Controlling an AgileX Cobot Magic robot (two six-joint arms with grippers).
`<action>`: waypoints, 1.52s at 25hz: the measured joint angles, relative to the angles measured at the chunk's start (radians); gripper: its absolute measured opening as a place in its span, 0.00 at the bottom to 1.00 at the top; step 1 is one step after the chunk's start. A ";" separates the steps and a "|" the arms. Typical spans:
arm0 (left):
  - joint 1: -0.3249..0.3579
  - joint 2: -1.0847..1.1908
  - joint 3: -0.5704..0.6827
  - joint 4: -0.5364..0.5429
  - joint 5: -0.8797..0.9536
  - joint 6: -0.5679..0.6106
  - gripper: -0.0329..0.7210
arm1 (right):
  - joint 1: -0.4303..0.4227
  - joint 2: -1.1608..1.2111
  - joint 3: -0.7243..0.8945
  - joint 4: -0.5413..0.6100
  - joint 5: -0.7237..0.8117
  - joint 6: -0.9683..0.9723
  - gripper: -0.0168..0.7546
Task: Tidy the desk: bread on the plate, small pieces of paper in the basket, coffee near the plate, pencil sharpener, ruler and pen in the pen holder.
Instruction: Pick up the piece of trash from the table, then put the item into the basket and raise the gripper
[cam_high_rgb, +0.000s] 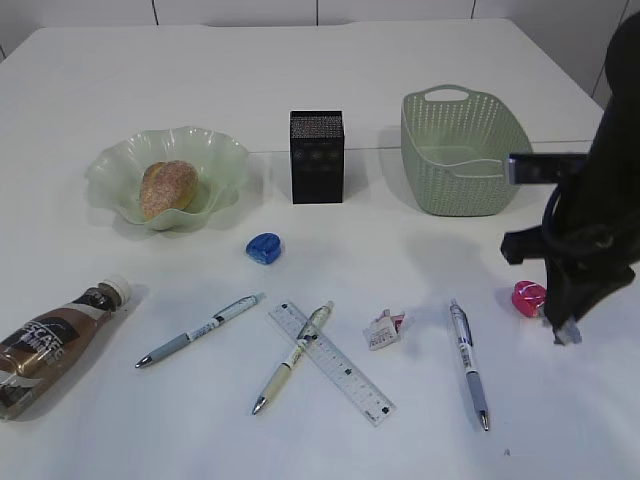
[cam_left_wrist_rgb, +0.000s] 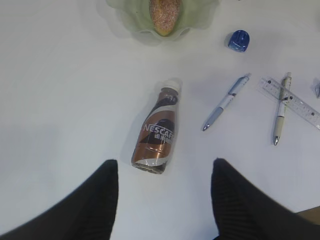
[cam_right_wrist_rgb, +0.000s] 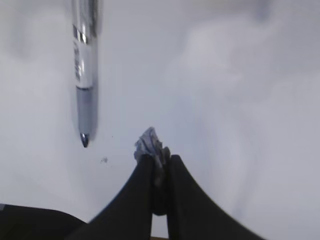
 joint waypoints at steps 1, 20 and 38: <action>0.000 0.000 0.000 0.000 0.000 0.000 0.59 | 0.000 0.000 -0.037 0.000 0.005 0.000 0.09; 0.000 0.000 0.000 0.002 0.000 0.000 0.57 | 0.000 0.022 -0.487 -0.058 -0.337 0.002 0.09; 0.000 0.000 0.000 0.043 0.000 0.000 0.56 | 0.000 0.336 -0.561 -0.200 -0.804 0.002 0.09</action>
